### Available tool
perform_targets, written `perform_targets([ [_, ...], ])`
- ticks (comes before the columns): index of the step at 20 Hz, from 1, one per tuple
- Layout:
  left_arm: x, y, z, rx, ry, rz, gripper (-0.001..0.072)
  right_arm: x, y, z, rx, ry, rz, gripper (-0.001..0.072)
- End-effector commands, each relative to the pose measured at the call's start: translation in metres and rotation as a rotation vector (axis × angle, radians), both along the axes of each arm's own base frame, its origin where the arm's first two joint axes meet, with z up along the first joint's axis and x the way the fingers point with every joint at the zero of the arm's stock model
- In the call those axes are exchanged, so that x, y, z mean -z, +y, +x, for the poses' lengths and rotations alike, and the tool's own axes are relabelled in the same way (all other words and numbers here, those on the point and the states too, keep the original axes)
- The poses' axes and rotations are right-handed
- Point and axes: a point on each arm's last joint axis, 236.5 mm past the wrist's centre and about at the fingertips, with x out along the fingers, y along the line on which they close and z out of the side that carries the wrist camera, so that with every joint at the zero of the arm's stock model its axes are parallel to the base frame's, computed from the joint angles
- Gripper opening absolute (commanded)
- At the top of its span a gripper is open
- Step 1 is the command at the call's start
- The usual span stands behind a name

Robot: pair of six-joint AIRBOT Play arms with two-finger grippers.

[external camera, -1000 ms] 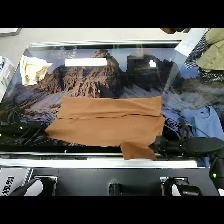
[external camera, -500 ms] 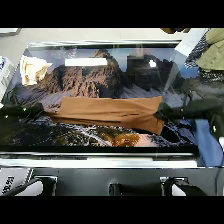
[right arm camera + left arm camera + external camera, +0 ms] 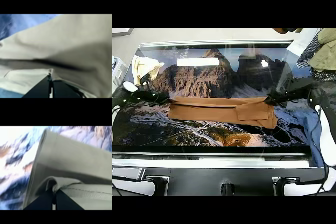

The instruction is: Fold the clothes and pants, and hang the long-sleeved shirts on hangers.

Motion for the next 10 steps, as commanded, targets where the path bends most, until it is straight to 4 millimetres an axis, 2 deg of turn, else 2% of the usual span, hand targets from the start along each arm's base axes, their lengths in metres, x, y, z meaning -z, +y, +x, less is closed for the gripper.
perform_targets([
  [1,0.018,-0.007,0.024,0.004,0.012,0.000,0.0019,0.023,-0.003,0.014,0.004,0.024,-0.001,0.0067],
  [2,0.018,-0.008,0.027,0.001,0.010,-0.002,0.0074,0.024,-0.003,0.014,0.005,0.025,-0.001,0.0168],
  [3,0.017,-0.008,0.028,0.002,0.006,-0.001,0.0217,0.021,-0.004,0.013,-0.001,0.027,-0.002,0.0257],
  [4,0.013,-0.007,0.029,0.002,0.000,0.000,0.0370,0.014,-0.007,0.010,-0.012,0.036,0.007,0.0383],
  [5,0.007,-0.006,0.030,0.001,-0.008,0.000,0.0415,0.001,-0.015,0.007,-0.030,0.037,0.014,0.0476],
  [6,-0.002,-0.003,0.030,0.001,-0.019,0.001,0.0416,-0.012,-0.030,0.004,-0.044,0.028,0.008,0.0477],
  [7,-0.011,0.000,0.031,-0.002,-0.033,0.002,0.0455,-0.022,-0.050,0.002,-0.035,0.016,-0.010,0.0491],
  [8,-0.023,0.002,0.030,-0.001,-0.044,0.002,0.0471,-0.027,-0.075,-0.001,-0.007,0.006,-0.020,0.0543],
  [10,-0.044,0.004,0.025,0.007,-0.065,0.011,0.0471,-0.021,-0.111,-0.015,0.031,0.045,0.002,0.0559],
])
